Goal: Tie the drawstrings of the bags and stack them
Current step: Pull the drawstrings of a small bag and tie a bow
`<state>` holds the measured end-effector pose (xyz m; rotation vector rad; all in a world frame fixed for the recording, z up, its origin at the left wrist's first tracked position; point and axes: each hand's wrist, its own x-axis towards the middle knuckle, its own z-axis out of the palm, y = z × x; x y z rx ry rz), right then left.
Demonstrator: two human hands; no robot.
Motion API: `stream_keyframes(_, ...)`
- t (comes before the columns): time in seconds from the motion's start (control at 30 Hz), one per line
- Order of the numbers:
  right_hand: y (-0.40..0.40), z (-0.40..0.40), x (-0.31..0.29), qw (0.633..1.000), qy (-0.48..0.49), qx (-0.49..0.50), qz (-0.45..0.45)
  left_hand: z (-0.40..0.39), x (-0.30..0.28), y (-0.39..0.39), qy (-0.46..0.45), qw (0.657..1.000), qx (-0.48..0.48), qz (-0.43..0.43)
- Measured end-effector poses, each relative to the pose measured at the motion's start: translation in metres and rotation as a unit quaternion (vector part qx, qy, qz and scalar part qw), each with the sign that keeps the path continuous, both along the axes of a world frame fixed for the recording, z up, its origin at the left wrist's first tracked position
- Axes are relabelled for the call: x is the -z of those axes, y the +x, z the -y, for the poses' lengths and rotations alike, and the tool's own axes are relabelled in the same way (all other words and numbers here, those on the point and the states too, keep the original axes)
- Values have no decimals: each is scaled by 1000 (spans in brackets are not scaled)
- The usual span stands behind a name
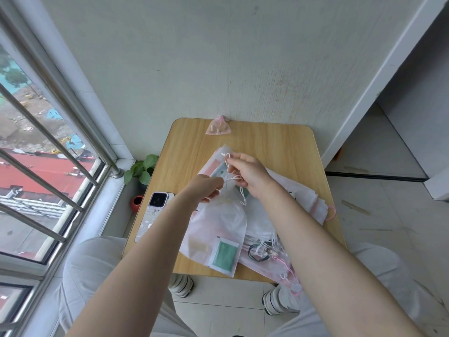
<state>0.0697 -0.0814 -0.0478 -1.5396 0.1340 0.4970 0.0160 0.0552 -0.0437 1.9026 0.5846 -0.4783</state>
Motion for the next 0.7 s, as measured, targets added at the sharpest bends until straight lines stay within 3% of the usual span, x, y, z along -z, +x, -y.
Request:
stream_keyframes(0.17,1,8,-4,981,-191,-13,35,-4,1,-5,148,975,166,-20)
stream_keyframes(0.37,-16,14,-21,897,-368,-245,-7,-5,2,-6,148,975,167,-13)
stream_keyframes(0.5,-21,7,-14,875,-380,-300,-5,-5,7,-8,98,988,114,20)
stream_keyframes(0.7,-13,0,2,917,-304,-257,-26,-7,6,-12,34,996,68,56)
